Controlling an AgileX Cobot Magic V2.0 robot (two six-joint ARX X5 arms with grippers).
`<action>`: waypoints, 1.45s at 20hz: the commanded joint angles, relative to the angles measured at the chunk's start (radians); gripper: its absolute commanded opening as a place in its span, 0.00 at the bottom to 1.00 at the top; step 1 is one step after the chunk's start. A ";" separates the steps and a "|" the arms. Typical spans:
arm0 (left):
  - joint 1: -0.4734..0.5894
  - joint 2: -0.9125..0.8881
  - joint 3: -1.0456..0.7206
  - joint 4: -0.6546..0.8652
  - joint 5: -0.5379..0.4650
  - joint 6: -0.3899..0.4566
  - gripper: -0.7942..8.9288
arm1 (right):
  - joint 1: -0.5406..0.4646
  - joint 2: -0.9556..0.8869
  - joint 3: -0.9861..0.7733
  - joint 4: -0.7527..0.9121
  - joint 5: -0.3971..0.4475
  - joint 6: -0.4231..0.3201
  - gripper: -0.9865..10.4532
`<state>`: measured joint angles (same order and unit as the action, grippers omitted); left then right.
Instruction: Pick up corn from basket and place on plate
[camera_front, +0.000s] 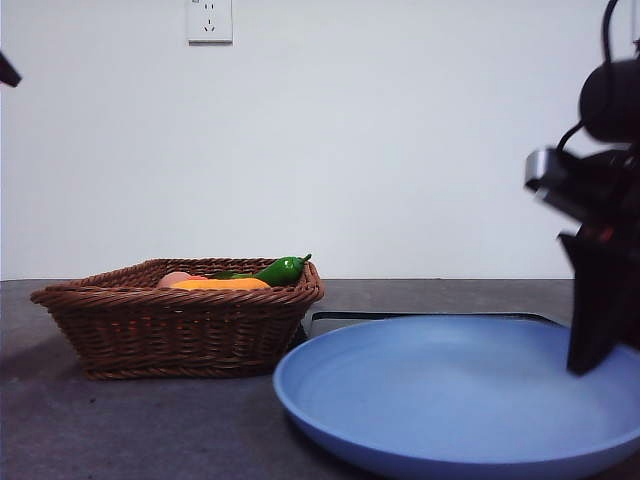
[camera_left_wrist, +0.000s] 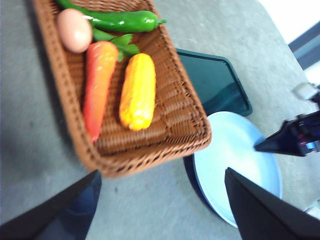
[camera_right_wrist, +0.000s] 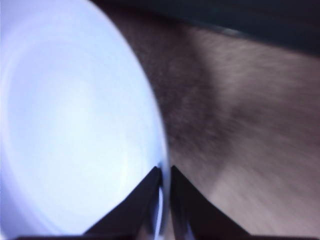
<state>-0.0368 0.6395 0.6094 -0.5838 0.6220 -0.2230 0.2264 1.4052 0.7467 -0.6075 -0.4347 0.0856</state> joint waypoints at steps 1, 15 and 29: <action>-0.042 0.060 0.065 0.035 -0.036 0.035 0.49 | -0.026 -0.073 0.026 -0.047 0.024 -0.011 0.09; -0.420 0.778 0.499 0.043 -0.413 0.220 0.49 | -0.126 -0.500 0.174 -0.288 0.024 -0.013 0.09; -0.478 1.165 0.644 0.044 -0.545 0.290 0.49 | -0.126 -0.512 0.185 -0.295 0.024 -0.011 0.09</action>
<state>-0.5068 1.7859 1.2297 -0.5453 0.0772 0.0570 0.0990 0.8871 0.9138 -0.9112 -0.4038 0.0753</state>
